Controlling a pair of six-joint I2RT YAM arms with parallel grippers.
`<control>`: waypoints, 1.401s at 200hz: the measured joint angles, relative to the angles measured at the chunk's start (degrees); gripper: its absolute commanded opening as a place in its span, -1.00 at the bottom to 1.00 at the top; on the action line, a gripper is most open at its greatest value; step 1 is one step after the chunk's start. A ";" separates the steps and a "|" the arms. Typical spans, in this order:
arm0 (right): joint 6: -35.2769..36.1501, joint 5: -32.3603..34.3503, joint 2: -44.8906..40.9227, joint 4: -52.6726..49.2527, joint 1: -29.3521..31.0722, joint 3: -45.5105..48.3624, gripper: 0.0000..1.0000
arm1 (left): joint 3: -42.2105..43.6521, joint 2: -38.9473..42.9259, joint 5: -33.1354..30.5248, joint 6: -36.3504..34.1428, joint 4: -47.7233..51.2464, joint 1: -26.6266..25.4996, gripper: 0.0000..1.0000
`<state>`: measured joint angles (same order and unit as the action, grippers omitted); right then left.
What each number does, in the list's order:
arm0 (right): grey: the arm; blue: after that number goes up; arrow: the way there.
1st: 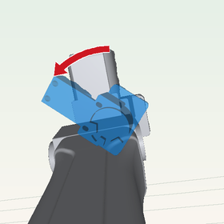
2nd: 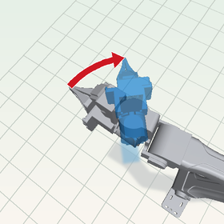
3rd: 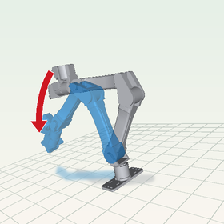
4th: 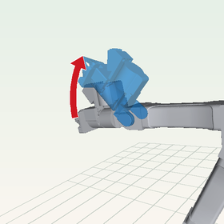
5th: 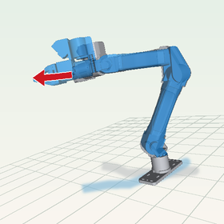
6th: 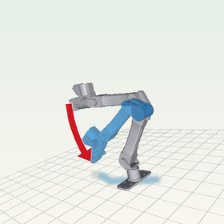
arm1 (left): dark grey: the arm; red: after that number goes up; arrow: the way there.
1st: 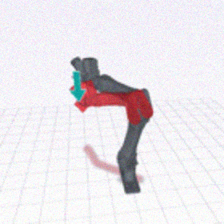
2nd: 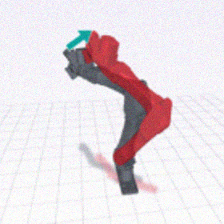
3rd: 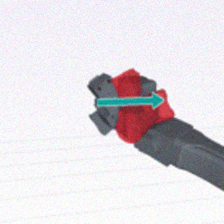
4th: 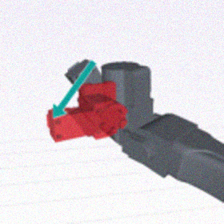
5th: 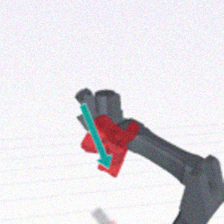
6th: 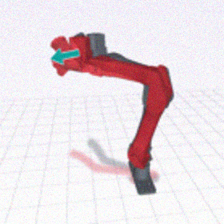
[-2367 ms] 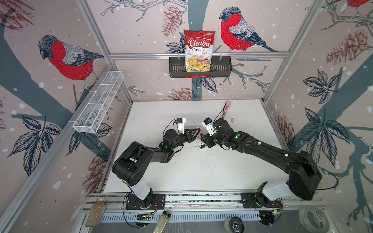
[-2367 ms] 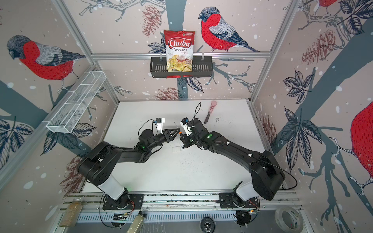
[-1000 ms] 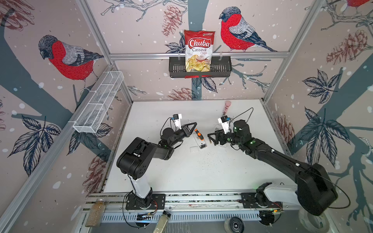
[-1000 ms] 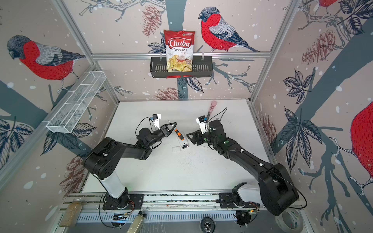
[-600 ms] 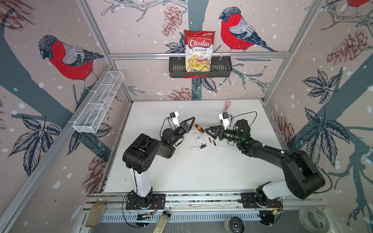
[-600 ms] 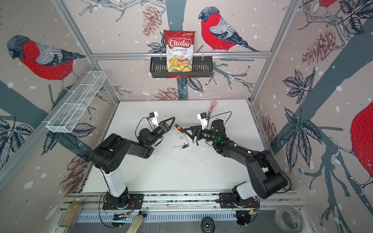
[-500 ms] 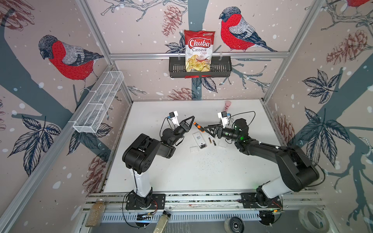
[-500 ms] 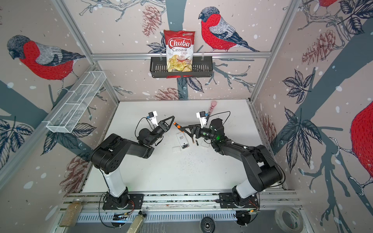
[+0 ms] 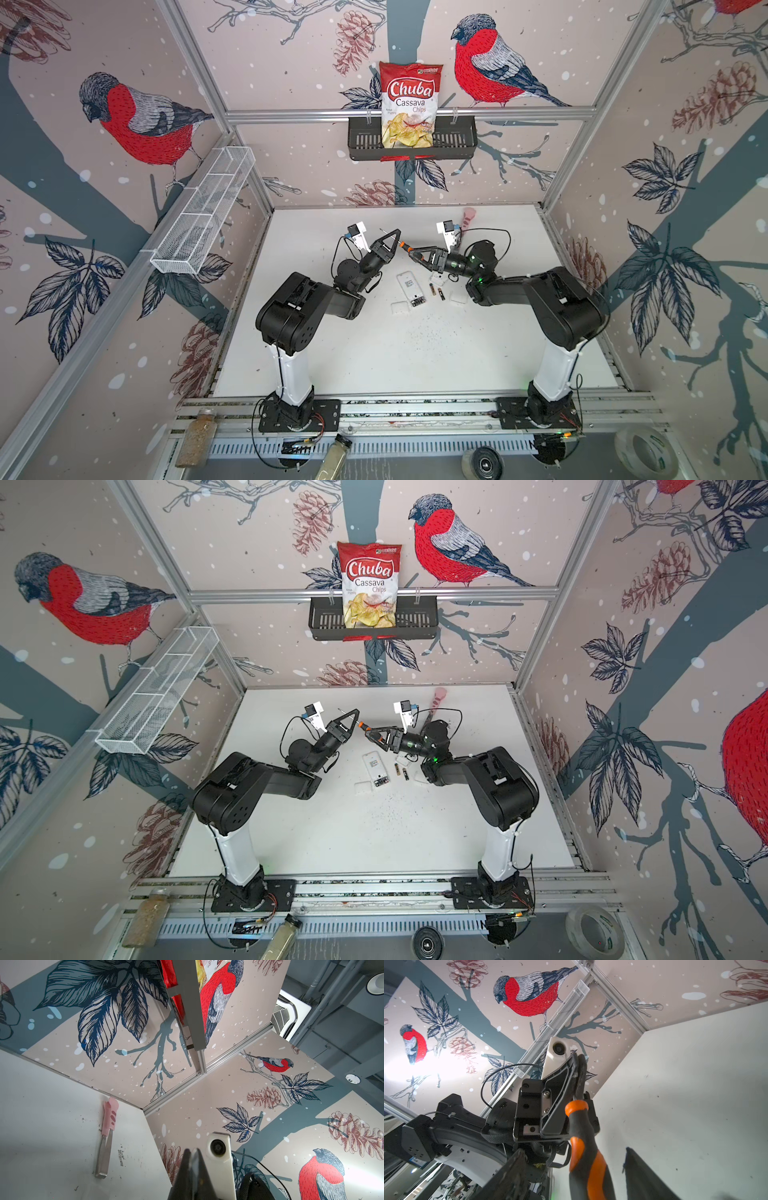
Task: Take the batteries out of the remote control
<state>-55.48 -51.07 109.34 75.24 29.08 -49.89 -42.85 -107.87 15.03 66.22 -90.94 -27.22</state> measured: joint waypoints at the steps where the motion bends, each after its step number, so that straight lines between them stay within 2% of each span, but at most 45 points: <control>1: -0.17 -0.04 0.13 0.17 0.02 -0.09 0.40 | -0.09 -0.04 -0.02 0.02 0.00 0.00 -1.00; 31: -6.25 -0.66 4.96 6.64 0.37 -3.17 0.33 | -2.19 -1.75 0.02 1.25 0.02 0.09 -1.00; 62: -9.18 -1.03 6.34 9.88 0.15 -5.16 0.28 | -3.37 -2.99 0.20 1.97 0.00 0.35 -1.00; 147: -10.43 -0.94 8.72 9.86 0.31 -8.66 0.08 | -5.27 -5.07 1.31 2.95 -0.48 0.52 -1.00; 237: -10.10 0.55 8.79 7.13 0.15 -9.07 -0.41 | -5.11 -5.51 1.73 4.33 -2.27 0.63 -1.00; 280: -8.83 0.83 8.52 6.16 -0.13 -8.26 -0.57 | -4.28 -5.55 1.90 5.33 -2.47 0.63 -1.00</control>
<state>-64.31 -50.24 117.86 81.41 28.95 -58.15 -47.13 -113.43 16.93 71.55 -93.41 -26.59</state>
